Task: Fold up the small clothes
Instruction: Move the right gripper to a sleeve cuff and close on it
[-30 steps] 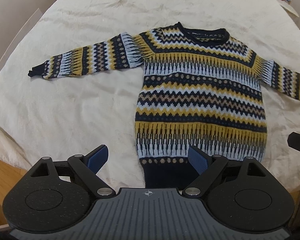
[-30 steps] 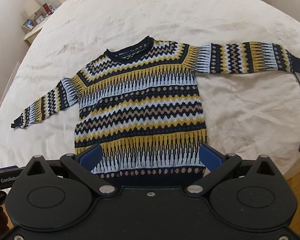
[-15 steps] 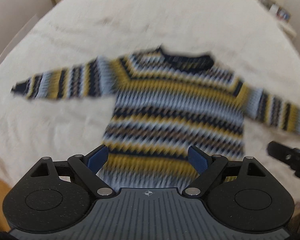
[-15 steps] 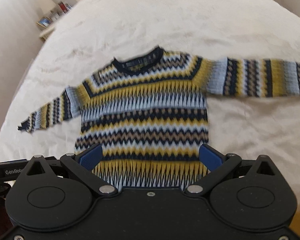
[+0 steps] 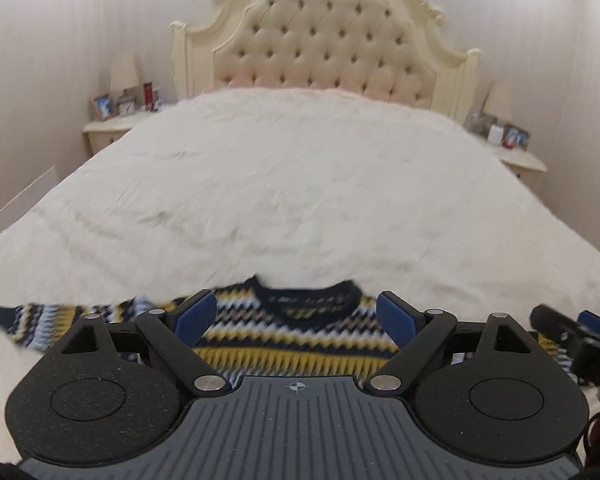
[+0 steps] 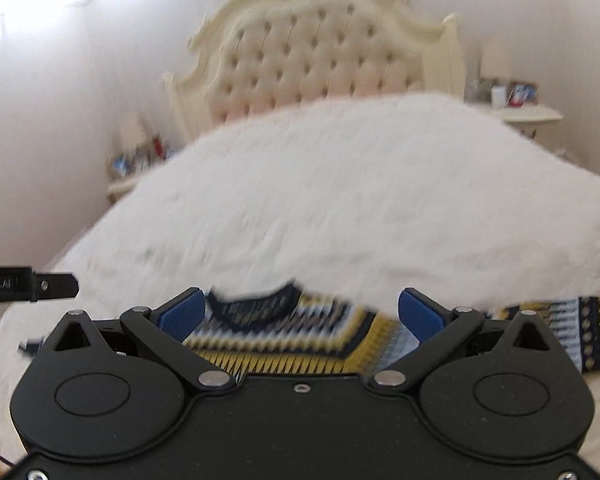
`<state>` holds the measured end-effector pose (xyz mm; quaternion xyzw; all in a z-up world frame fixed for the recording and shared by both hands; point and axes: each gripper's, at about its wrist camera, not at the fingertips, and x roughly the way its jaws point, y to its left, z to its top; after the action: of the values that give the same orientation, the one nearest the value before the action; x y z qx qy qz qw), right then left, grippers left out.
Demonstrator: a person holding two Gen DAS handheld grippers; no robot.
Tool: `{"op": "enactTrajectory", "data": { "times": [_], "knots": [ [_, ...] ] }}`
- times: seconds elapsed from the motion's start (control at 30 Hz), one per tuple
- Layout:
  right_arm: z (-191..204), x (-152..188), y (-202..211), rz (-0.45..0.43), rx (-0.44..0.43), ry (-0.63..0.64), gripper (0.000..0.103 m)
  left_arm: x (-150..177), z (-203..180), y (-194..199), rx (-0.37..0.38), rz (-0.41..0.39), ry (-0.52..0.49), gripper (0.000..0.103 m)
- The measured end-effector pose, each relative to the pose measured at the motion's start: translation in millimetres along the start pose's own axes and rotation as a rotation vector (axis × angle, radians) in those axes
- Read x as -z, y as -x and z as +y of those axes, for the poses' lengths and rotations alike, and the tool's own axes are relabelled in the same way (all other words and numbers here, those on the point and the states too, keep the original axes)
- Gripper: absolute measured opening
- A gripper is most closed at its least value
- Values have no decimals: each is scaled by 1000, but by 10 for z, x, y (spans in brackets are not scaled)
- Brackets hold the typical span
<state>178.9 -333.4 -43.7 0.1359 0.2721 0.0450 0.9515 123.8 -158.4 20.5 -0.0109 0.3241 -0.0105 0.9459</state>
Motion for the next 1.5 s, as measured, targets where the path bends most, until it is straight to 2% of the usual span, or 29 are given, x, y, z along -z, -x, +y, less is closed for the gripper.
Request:
{"op": "enactTrajectory", "data": {
  "times": [0.07, 0.13, 0.27, 0.3, 0.4, 0.57, 0.77, 0.93, 1.0, 1.13, 1.33, 1.5],
  "knots": [
    [-117, -2, -26, -42, -11, -5, 103, 15, -85, -92, 8, 10, -3, 88],
    [-230, -18, -134, -14, -13, 7, 103, 28, -146, -153, 29, 34, -1, 87],
    [-504, 4, -334, 37, 29, -34, 103, 109, -164, -263, 177, 41, 58, 88],
    [-634, 6, -359, 52, 34, -53, 103, 124, -189, -305, 181, 61, 62, 88],
    [-917, 13, -433, 91, 73, -96, 103, 168, -247, -405, 120, 102, 45, 88],
    [-1425, 109, -479, 188, 173, -127, 102, 222, -266, -527, 70, 181, 52, 87],
    [-1963, 77, -530, 282, 252, -120, 102, 275, -304, -615, 41, 261, 74, 87],
    [-2529, 45, -473, 336, 319, -142, 101, 296, -370, -692, 27, 289, 75, 87],
    [-2707, 31, -442, 352, 350, -148, 96, 305, -401, -716, 24, 298, 74, 87],
    [-3027, 14, -369, 371, 414, -144, 95, 306, -454, -758, 22, 315, 77, 87],
    [-3451, 61, -406, 414, 440, -185, 95, 310, -484, -764, 16, 325, 82, 87],
    [-3622, 201, -493, 466, 406, -218, 95, 316, -482, -770, 6, 335, 91, 87]
  ]
}}
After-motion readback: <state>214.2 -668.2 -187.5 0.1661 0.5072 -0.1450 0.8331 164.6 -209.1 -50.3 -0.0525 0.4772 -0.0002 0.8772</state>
